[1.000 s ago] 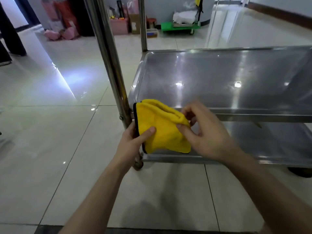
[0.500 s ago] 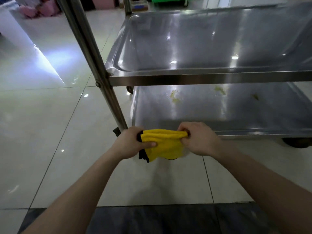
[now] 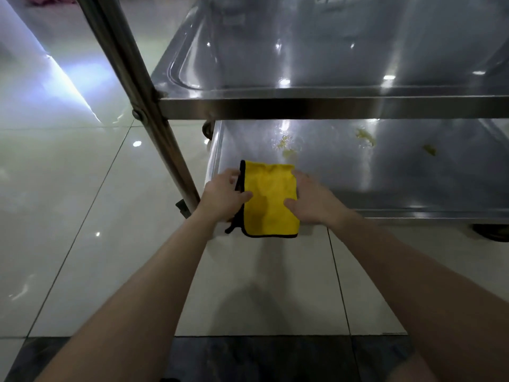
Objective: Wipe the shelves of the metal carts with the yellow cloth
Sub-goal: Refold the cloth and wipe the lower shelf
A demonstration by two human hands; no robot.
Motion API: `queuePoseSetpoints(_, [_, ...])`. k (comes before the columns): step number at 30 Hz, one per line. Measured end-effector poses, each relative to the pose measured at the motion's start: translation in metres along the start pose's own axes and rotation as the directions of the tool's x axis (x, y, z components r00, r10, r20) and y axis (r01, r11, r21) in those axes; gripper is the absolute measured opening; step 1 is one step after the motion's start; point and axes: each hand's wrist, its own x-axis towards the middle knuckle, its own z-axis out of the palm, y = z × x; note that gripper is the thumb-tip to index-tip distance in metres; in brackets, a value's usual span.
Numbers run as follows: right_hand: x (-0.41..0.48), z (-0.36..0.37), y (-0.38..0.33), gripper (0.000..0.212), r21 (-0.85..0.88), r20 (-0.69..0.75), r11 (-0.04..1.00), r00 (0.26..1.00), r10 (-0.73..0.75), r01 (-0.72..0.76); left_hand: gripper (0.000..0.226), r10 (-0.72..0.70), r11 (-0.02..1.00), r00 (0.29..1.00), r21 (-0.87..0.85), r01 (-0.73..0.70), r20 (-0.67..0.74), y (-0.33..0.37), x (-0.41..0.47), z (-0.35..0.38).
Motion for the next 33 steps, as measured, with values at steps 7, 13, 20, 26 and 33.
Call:
queuePoseSetpoints(7, [-0.004,0.014,-0.014,0.068,-0.091,0.044,0.995,0.999,-0.030,0.033,0.034,-0.149,0.988,0.963,0.072,0.136,0.223,-0.044,-0.024,-0.034])
queuePoseSetpoints(13, [-0.004,0.057,-0.056,0.064,-0.114,-0.060,0.980,0.983,-0.171,0.163,0.054,-0.305,0.942,0.951,0.166,0.293,0.052,-0.077,-0.036,-0.057])
queuePoseSetpoints(20, [0.024,0.068,-0.031,0.079,-0.276,-0.160,0.949,0.966,-0.201,0.152,0.048,-0.164,0.889,0.897,-0.456,-0.045,-0.410,-0.056,-0.024,-0.049])
queuePoseSetpoints(26, [0.056,0.099,-0.015,0.086,-0.320,-0.211,0.943,0.963,-0.168,0.094,0.036,-0.172,0.806,0.837,-0.562,-0.184,-0.520,-0.049,0.002,-0.022])
queuePoseSetpoints(33, [0.095,0.125,-0.027,0.087,-0.414,-0.225,0.909,0.963,-0.147,0.042,0.045,-0.204,0.742,0.754,-0.601,-0.297,-0.624,-0.050,0.009,-0.010])
